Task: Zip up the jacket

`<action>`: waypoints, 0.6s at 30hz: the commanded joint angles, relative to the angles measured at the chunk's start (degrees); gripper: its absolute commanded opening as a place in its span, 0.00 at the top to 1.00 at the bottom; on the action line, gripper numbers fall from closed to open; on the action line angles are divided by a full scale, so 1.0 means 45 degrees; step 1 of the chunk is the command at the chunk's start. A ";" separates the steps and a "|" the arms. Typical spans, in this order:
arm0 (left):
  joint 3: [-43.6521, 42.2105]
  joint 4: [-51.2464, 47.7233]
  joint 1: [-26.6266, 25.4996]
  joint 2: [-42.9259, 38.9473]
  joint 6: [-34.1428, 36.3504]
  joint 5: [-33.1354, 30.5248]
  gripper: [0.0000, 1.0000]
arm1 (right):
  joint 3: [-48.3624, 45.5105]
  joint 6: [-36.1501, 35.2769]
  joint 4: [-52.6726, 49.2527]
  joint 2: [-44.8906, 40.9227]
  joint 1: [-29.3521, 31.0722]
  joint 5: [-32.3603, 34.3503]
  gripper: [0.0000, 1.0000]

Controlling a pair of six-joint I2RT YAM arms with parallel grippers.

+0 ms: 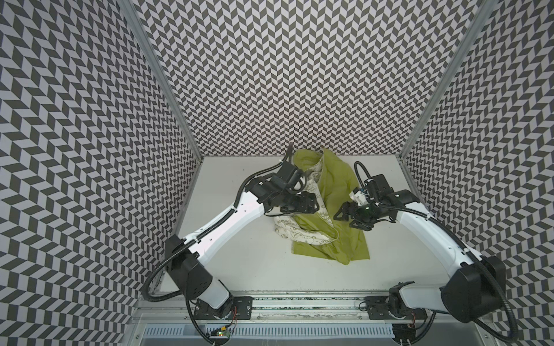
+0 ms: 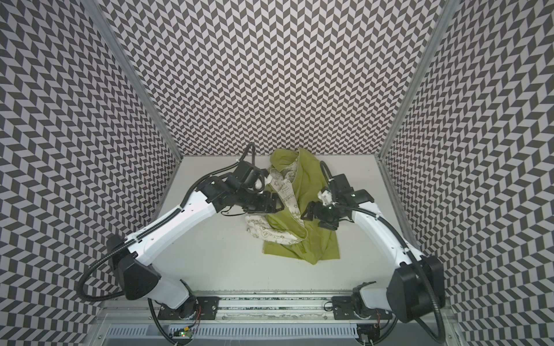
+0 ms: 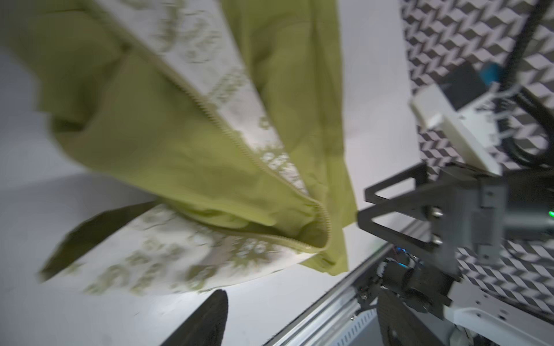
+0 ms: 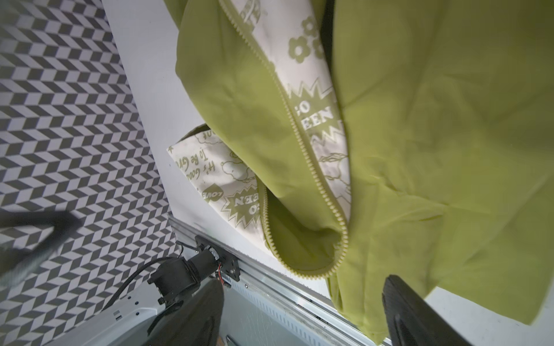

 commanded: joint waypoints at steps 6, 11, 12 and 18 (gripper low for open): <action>-0.4754 0.2901 0.1963 -0.2436 0.0444 -0.1368 0.14 | 0.3885 -0.1496 -0.0664 0.3707 0.1670 0.2536 0.21; -0.6094 0.5200 0.2403 -0.2418 0.1169 -0.0920 0.13 | 0.5621 -0.2128 -0.1012 0.5505 0.1868 0.3553 0.19; -0.6169 0.5376 0.2457 -0.2298 0.1312 -0.0945 0.13 | 0.5924 -0.2222 -0.1051 0.5829 0.1872 0.3681 0.17; -0.6183 0.6293 0.2818 -0.1179 0.2052 -0.0078 0.14 | 0.7983 -0.2646 -0.1309 0.7820 0.2177 0.4908 0.07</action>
